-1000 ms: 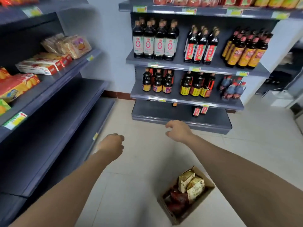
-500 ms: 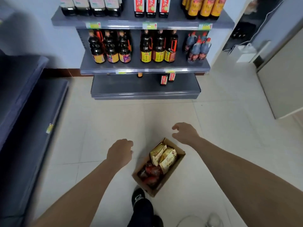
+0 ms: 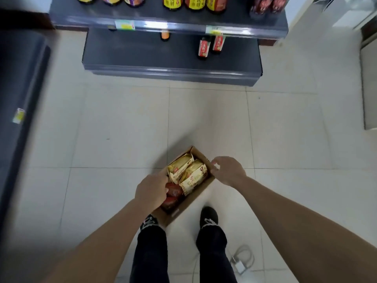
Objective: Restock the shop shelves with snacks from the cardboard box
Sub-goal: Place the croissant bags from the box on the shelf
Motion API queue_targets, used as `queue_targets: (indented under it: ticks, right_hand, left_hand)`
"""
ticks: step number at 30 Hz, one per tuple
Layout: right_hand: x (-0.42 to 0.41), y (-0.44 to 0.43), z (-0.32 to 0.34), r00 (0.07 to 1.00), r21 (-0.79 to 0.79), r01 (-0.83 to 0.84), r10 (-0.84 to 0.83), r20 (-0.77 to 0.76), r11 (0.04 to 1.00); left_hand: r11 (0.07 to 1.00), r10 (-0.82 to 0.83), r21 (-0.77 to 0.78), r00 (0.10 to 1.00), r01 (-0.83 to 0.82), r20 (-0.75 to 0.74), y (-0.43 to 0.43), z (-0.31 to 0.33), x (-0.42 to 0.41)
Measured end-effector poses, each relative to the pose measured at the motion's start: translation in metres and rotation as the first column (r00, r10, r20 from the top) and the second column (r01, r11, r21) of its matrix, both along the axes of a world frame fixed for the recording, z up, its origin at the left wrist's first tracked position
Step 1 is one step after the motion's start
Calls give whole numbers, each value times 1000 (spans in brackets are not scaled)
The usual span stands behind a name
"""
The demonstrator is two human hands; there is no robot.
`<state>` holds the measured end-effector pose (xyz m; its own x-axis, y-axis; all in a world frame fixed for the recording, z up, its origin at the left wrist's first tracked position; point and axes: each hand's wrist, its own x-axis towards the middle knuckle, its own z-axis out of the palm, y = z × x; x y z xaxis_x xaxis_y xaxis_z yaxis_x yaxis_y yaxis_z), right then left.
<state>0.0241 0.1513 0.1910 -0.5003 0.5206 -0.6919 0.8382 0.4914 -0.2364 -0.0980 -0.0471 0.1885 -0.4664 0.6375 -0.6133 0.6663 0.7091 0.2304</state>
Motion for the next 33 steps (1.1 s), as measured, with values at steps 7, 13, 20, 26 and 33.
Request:
queue_targets:
  ticks: [7, 13, 20, 26, 33]
  right_hand:
    - [9, 38, -100, 994, -83, -87, 93, 63, 993]
    - [20, 45, -199, 992, -148, -48, 64, 106, 988]
    - [17, 38, -314, 995, -131, 2, 11, 96, 991]
    - [12, 33, -369, 959, -294, 274, -283, 13, 916]
    - [8, 25, -344, 887, -308, 415, -457, -74, 856]
  left_hand:
    - [989, 115, -95, 992, -110, 51, 30, -106, 38]
    - [974, 188, -159, 968, -161, 166, 39, -214, 66]
    - [935, 335, -187, 923, -301, 190, 45, -314, 70]
    - [814, 577, -143, 755, -563, 312, 49, -370, 74]
    - [634, 758, -96, 593, -767, 270, 50, -347, 67]
